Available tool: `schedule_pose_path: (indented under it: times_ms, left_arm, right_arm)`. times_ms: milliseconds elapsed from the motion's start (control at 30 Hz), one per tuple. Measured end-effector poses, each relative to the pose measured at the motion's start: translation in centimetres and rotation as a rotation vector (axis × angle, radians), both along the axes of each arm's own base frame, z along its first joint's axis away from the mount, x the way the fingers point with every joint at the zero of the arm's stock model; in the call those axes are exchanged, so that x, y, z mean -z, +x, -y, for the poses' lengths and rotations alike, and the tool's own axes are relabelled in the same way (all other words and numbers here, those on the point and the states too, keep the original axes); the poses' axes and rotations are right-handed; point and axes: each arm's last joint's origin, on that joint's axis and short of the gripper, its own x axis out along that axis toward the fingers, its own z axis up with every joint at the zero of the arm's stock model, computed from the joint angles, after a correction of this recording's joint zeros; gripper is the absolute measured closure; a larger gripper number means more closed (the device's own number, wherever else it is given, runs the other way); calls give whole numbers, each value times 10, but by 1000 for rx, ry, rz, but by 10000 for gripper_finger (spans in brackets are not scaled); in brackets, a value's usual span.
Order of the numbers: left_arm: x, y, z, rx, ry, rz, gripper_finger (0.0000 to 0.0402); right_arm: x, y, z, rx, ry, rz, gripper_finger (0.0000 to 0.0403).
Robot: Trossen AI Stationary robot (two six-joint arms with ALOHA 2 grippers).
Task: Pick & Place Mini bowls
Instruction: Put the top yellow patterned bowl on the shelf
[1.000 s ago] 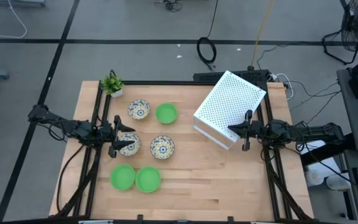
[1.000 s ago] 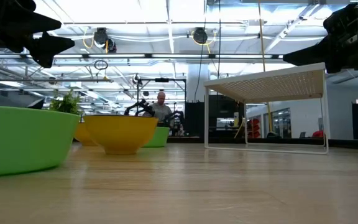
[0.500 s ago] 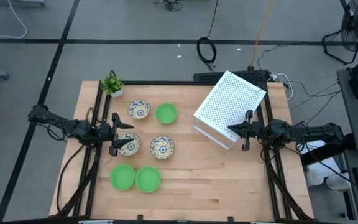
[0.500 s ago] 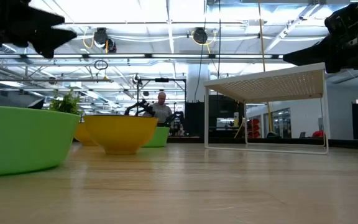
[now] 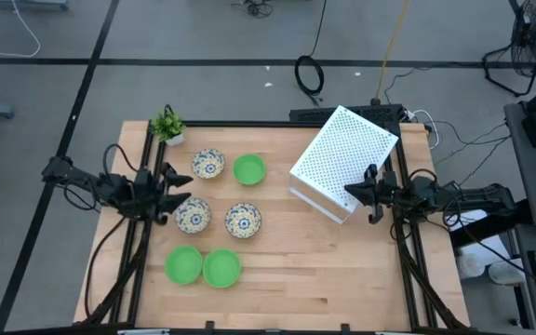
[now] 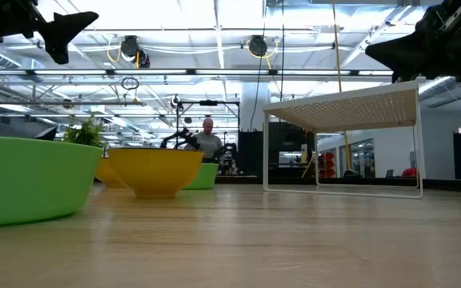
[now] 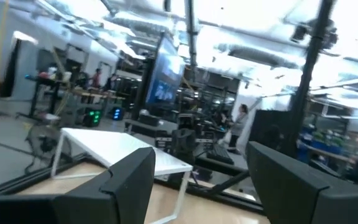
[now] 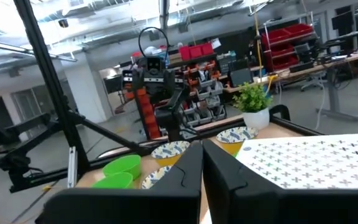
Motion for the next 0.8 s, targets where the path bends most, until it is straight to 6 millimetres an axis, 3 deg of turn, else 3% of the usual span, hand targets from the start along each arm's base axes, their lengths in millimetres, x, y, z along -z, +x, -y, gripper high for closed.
schedule_pose_path:
  times_ms: [233, 433, 533, 667, 800]
  left_arm:
    - [3, 1, 0, -22, 52, -36, 146]
    - [7, 1, -3, -167, 69, -101, 146]
    - [7, 1, -5, -231, 47, -109, 146]
    - [7, 0, -7, -275, 33, -119, 146]
    - [10, 1, -6, -272, 36, -142, 147]
  right_arm:
    - [-8, -2, -1, -43, 102, 94, 403]
    - [-28, -7, -14, -429, 0, 285, 403]
    - [-24, -2, -22, -517, -27, 236, 403]
    - [-12, 12, -33, -461, -34, 82, 403]
    - [-33, 30, -51, -466, -122, 19, 403]
